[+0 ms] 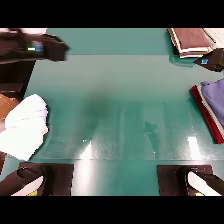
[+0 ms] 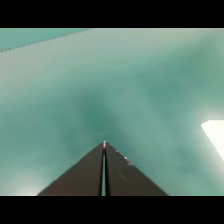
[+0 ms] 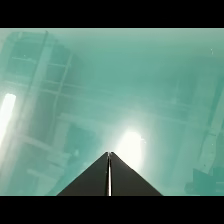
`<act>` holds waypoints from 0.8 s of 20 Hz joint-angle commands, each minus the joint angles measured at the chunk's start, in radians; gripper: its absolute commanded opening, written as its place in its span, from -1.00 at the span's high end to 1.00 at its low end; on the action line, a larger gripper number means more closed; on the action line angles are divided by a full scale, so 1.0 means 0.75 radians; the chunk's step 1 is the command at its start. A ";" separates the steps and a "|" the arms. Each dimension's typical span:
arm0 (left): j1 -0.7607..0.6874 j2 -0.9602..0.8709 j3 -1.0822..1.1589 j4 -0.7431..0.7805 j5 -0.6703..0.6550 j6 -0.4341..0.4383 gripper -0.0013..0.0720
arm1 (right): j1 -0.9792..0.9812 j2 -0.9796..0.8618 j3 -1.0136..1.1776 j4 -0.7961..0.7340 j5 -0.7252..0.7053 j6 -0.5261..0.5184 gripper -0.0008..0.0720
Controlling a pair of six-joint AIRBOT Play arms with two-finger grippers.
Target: Fold the shirts.
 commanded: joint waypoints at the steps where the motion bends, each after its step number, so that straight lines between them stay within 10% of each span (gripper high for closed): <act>1: 0.242 0.080 -0.003 0.380 -0.396 -0.007 0.86 | 0.001 0.001 0.002 -0.001 -0.007 0.001 0.93; 3: 0.412 0.079 -0.115 0.415 -0.453 -0.004 -0.78 | 0.001 0.001 0.002 0.000 -0.018 0.001 0.93; 4: 0.477 0.074 -0.199 0.415 -0.411 -0.023 -0.87 | 0.000 0.001 0.001 0.000 -0.019 0.001 0.93; 14: 0.671 -0.123 -0.946 0.419 0.083 -0.049 -0.87 | 0.001 0.001 -0.005 0.001 -0.015 0.001 0.93; 16: 0.671 -0.124 -0.944 0.419 0.082 -0.057 -0.05 | 0.001 0.000 -0.005 0.001 -0.016 0.001 0.93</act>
